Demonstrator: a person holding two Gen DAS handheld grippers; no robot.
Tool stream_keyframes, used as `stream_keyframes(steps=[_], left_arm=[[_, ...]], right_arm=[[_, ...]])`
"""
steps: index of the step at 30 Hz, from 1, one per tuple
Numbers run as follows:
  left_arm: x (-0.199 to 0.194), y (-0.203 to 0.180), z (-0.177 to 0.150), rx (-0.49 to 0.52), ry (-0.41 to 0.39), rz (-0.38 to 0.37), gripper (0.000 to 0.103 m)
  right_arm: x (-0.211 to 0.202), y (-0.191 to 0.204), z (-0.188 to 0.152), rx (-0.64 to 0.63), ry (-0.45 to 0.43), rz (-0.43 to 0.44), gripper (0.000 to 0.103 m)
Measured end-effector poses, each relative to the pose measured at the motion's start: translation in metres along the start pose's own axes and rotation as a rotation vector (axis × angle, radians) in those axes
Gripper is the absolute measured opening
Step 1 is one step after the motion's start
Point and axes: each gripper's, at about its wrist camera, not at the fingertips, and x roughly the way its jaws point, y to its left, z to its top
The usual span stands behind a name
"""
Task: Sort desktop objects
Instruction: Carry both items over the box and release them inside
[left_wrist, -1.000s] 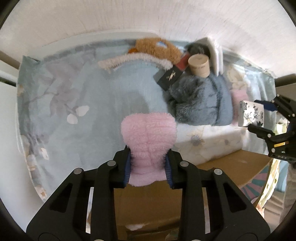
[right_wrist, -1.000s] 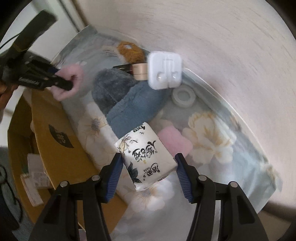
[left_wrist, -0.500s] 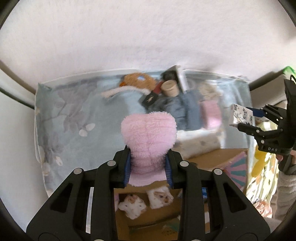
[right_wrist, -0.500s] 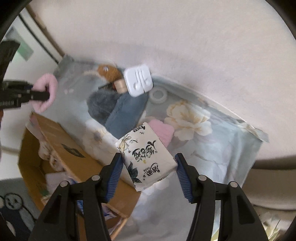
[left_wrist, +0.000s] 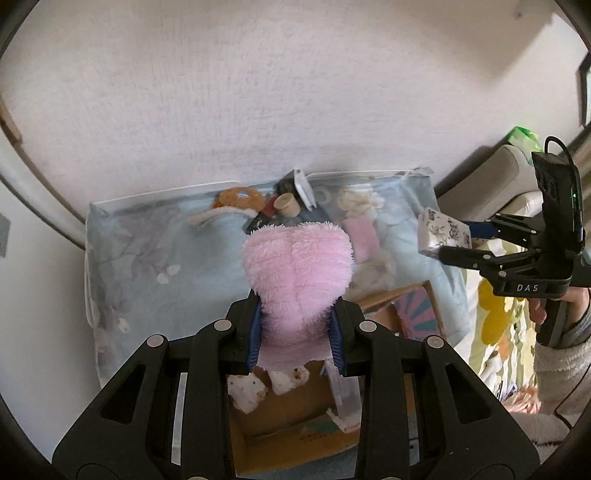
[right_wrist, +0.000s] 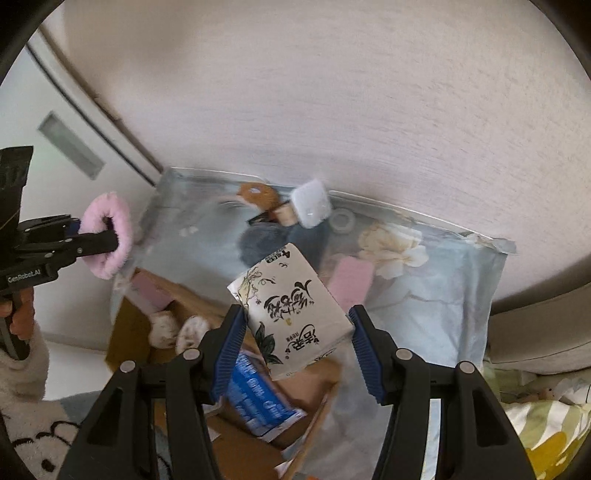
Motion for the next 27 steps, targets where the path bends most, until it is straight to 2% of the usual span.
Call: stream_keyframes(steps=[5,11,21,27], left_arm=[[-0.015,-0.007,-0.02,0.002,-0.021,-0.015,0.027],[-0.015,-0.018,-0.05,0.007,0.001,-0.014,0.027],[0.005,-0.019,-0.103,-0.076,0.038,-0.047,0.027],[0.034,-0.016,-0.134,-0.146,0.111,-0.026,0.027]], right_arm=[[-0.007,0.019,-0.017,-0.011,-0.007,0.042,0.053],[-0.005,0.031,-0.039,-0.003,0.003,0.078,0.053],[0.017,0.041,-0.076,-0.009,0.059,0.11,0.053],[0.04,0.041,-0.101,-0.019,0.099,0.146,0.053]])
